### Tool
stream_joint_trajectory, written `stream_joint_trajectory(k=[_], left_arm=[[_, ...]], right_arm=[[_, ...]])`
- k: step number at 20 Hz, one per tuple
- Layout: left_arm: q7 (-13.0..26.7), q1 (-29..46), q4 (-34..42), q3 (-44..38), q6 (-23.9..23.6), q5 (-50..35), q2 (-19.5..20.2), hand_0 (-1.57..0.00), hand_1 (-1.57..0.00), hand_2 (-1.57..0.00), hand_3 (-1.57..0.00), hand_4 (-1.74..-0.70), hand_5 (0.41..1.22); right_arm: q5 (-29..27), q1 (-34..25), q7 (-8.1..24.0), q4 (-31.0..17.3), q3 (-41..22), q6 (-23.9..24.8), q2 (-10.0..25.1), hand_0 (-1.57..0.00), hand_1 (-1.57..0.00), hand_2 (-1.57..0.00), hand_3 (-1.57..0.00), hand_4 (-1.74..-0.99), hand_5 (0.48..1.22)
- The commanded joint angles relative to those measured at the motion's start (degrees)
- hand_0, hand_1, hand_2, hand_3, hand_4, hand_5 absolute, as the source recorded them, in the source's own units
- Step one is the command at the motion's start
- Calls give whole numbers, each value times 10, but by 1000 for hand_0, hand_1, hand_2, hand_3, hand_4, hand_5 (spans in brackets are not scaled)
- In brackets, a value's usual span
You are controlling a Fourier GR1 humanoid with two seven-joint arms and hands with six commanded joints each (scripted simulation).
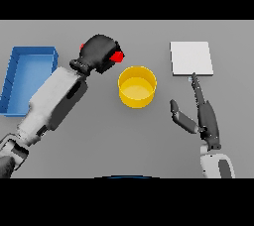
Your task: Pick up the red beaker and tilt it to pour out 1 green nut into yellow bowl. Pick up the yellow bowl and place it on the metallic measuring scale.
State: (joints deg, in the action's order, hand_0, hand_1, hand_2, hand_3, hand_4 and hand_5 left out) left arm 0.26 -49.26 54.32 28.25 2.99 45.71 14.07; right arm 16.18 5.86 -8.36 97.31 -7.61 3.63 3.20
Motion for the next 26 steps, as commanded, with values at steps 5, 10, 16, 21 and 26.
stream_joint_trajectory(k=[5,10,16,21,26], left_arm=[[-7,-75,-44,91,87,76,3,-1570,-1570,-1570,-1570,-1582,1212],[-18,-133,-99,164,122,133,-9,-1571,-1571,-1571,-1571,-1685,1218],[-32,-185,-147,235,129,192,-13,-1571,-1571,-1571,-1571,-1726,1220],[-24,-196,-161,273,107,220,-29,-1571,-1571,-1571,-1571,-1736,1221],[-23,-218,-167,328,114,259,-46,-1571,-1571,-1571,-1571,-1735,1221]], right_arm=[[-8,5,-13,1,-2,-8,0,1,1,1,1,-1063,681],[-11,-5,8,-7,-1,-14,1,1,1,1,1,-1067,684],[-11,-6,-6,-12,-1,-12,-1,1,1,1,1,-1060,700],[-20,1,-17,-12,-1,-19,-4,1,1,1,1,-1058,700],[-2,-5,4,-6,-5,-2,-9,1,1,1,1,-1082,677]])
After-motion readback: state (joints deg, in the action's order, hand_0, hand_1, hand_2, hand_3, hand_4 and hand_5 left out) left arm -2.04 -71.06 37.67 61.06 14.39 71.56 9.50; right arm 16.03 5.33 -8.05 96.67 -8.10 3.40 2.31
